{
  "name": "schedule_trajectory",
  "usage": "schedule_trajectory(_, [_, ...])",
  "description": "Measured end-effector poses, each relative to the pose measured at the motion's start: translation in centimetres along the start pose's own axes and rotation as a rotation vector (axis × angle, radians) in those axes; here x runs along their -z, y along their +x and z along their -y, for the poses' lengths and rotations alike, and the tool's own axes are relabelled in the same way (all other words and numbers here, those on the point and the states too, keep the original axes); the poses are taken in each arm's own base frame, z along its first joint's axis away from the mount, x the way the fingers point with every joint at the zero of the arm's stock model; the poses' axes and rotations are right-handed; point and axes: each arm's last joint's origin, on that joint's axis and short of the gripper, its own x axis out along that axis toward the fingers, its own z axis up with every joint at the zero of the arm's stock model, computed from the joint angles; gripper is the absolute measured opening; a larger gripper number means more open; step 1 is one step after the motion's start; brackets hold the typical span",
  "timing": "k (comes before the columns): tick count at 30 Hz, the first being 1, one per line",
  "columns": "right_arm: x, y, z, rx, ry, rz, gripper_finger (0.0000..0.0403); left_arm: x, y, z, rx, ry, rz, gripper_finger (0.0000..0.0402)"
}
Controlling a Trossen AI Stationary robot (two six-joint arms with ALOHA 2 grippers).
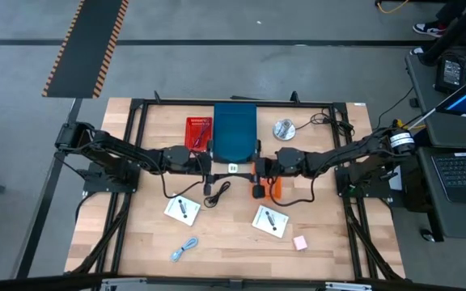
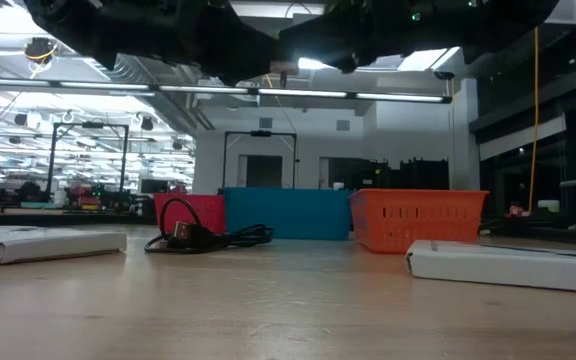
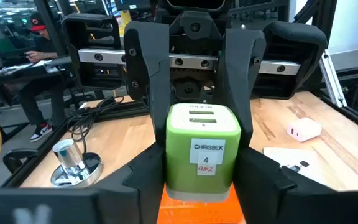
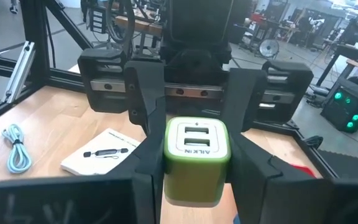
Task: Pick and place items into bin
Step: Put the green charger adapter into the orange bin
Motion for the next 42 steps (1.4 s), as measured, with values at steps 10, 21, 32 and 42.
schedule_trajectory(10, [-0.9, -1.3, 0.4, -0.009, -0.003, -0.047, 0.0114, -0.1, 0.0, -0.1, -0.023, -0.006, 0.001, 0.0234])
schedule_trajectory(21, [-1.6, -2.8, 0.9, 0.060, 0.013, -0.126, 0.0114, -1.7, -2.2, -0.5, -0.021, 0.002, -0.053, 0.0220])
schedule_trajectory(32, [-1.4, -4.7, 1.3, 0.126, 0.156, -0.280, 0.0114, -2.4, -6.3, -1.0, -0.058, 0.006, -0.242, 0.0140])
schedule_trajectory(42, [-1.3, -5.7, 1.5, 0.195, 0.271, -0.490, 0.0114, -2.9, -7.8, -0.2, 0.044, 0.068, -0.256, 0.0010])
